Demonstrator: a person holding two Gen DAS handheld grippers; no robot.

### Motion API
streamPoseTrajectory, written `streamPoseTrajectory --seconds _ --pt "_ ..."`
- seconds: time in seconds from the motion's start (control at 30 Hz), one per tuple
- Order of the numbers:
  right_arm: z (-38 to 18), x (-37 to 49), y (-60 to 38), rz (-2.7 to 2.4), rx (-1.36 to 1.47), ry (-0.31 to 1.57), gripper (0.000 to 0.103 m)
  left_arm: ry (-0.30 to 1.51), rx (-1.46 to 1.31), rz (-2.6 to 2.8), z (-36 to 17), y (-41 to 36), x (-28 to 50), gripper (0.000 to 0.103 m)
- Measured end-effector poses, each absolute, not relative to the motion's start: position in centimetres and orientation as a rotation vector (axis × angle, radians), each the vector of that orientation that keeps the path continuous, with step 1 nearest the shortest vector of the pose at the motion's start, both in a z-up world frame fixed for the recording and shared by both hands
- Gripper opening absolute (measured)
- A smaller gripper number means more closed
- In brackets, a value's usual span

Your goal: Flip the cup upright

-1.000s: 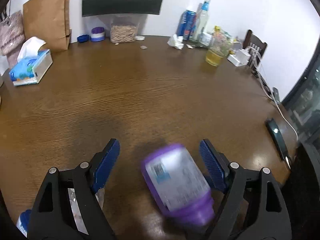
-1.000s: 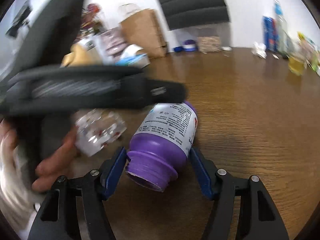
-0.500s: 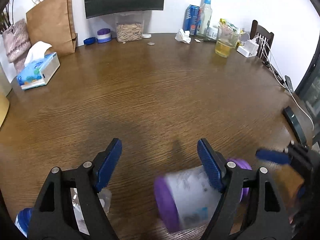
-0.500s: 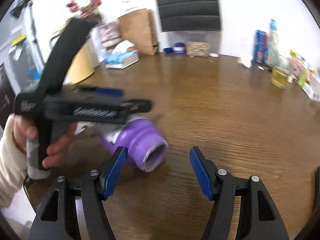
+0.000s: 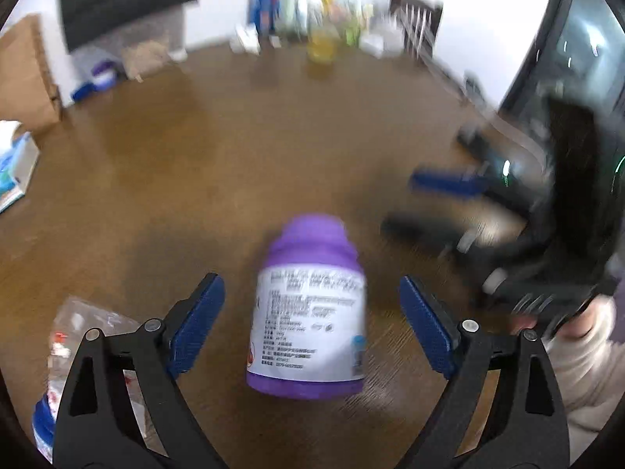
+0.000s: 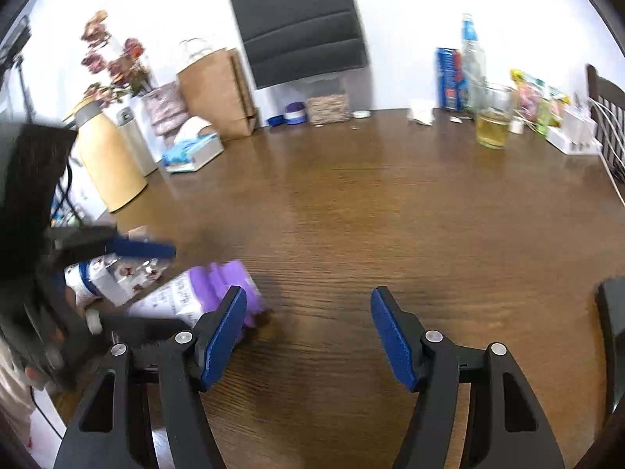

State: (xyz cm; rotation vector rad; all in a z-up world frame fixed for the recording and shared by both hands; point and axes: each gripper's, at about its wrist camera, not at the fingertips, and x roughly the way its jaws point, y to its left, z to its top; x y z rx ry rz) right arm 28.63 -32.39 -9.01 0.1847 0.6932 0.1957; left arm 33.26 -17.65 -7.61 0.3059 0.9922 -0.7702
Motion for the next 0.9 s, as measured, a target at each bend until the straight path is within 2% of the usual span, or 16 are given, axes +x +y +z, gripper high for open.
streamPoseTrajectory --seconds 0.03,0.07,0.2,0.3,0.33,0.4,0.53,0.73,0.77,0.8,0.9 --pt "-9.2 28.5 -33.0 0.185 0.197 0.699 0.071 1.021 0.336 -0.746 -8.6 -18.2 33.7 0.078" --pt "-9.3 28.4 -33.5 0.177 0.219 0.710 0.071 1.051 0.348 -0.746 -9.4 -18.6 34.0 0.059" --pt "-9.6 27.6 -34.9 0.200 0.315 0.711 0.071 1.023 0.331 -0.735 -9.7 -19.1 34.2 0.060" --pt "-9.0 27.2 -35.3 0.265 0.403 0.685 0.071 0.908 0.270 -0.720 -8.1 -18.1 33.6 0.060" --pt "-8.7 27.2 -35.4 0.282 0.428 0.676 0.073 0.851 0.254 -0.707 -7.4 -17.7 33.2 0.060" --pt "-7.4 27.0 -35.1 0.350 0.484 0.627 0.085 0.751 0.237 -0.676 -6.4 -17.0 32.6 0.060" --pt "-5.9 28.8 -33.5 0.544 0.586 0.612 0.085 0.668 0.161 -0.694 -5.1 -15.5 32.2 0.060" --pt "-5.5 32.7 -30.0 0.759 0.716 0.729 0.086 0.552 0.150 -0.812 -3.6 -14.2 29.7 0.060" --pt "-5.1 32.7 -29.5 0.756 0.713 0.716 0.083 0.538 0.158 -0.800 -3.6 -14.1 29.6 0.060" --pt "-4.6 32.6 -28.9 0.711 0.651 0.713 0.068 0.515 0.162 -0.776 -3.5 -13.9 29.4 0.060" --pt "-4.0 32.5 -27.5 0.709 0.602 0.707 0.068 0.532 0.145 -0.786 -3.2 -13.0 29.8 0.060"
